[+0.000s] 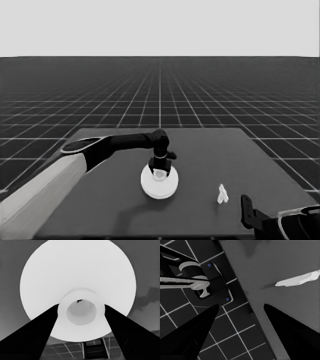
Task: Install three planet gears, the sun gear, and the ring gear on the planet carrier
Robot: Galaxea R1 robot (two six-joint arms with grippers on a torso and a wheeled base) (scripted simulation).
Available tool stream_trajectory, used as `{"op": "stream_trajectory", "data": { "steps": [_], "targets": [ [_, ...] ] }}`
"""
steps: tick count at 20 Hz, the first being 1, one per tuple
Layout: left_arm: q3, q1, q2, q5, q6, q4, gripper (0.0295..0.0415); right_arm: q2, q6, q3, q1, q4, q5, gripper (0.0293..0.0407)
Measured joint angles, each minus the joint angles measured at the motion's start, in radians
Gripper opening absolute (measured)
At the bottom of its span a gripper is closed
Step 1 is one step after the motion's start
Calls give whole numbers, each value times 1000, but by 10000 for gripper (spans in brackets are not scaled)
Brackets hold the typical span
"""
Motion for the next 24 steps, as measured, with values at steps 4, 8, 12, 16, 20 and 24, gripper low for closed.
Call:
{"op": "stream_trajectory", "data": {
  "steps": [4, 8, 12, 16, 20, 24],
  "targets": [
    [0, 0, 0, 0, 35, 0, 351, 0, 0, 0, 0, 0, 0, 385],
    [0, -1, 0, 0, 70, 0, 351, 0, 0, 0, 0, 0, 0, 385],
    [0, 0, 0, 0, 105, 0, 351, 0, 0, 0, 0, 0, 0, 385],
    [0, 0, 0, 0, 140, 0, 351, 0, 0, 0, 0, 0, 0, 385],
    [0, 0, 0, 0, 175, 0, 351, 0, 0, 0, 0, 0, 0, 385],
    [0, 0, 0, 0, 209, 0, 351, 0, 0, 0, 0, 0, 0, 385]
  ]
}}
